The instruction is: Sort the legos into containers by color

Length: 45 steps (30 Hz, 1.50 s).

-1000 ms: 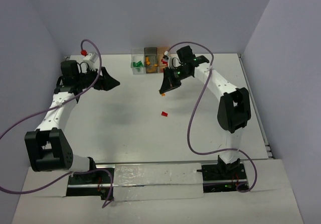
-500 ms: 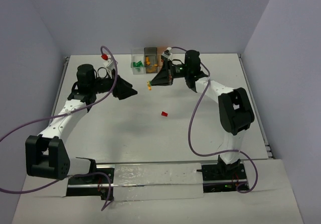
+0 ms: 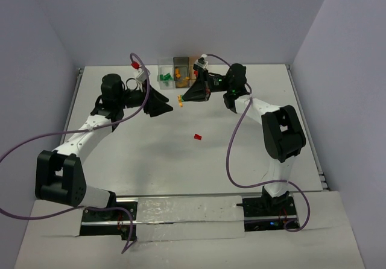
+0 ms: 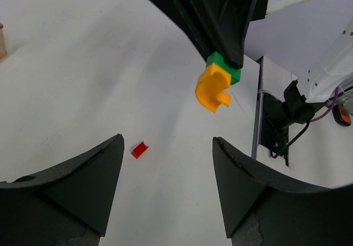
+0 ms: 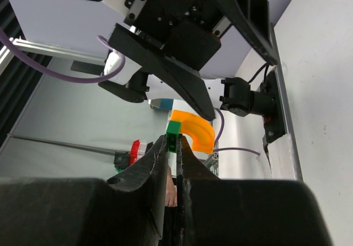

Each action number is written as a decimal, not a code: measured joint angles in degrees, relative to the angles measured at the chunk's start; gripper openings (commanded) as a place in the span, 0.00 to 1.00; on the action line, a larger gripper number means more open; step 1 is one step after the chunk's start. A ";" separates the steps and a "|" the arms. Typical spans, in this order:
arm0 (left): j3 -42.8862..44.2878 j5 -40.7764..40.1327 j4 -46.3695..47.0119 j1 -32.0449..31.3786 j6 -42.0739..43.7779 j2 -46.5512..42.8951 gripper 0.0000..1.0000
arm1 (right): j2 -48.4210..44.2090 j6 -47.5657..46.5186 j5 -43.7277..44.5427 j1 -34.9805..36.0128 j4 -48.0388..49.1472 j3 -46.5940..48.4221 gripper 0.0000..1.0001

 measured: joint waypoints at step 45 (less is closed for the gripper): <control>4.55 2.52 -2.86 -4.48 9.11 1.32 0.44 | 0.26 -4.83 0.09 2.32 -9.09 -0.40 0.00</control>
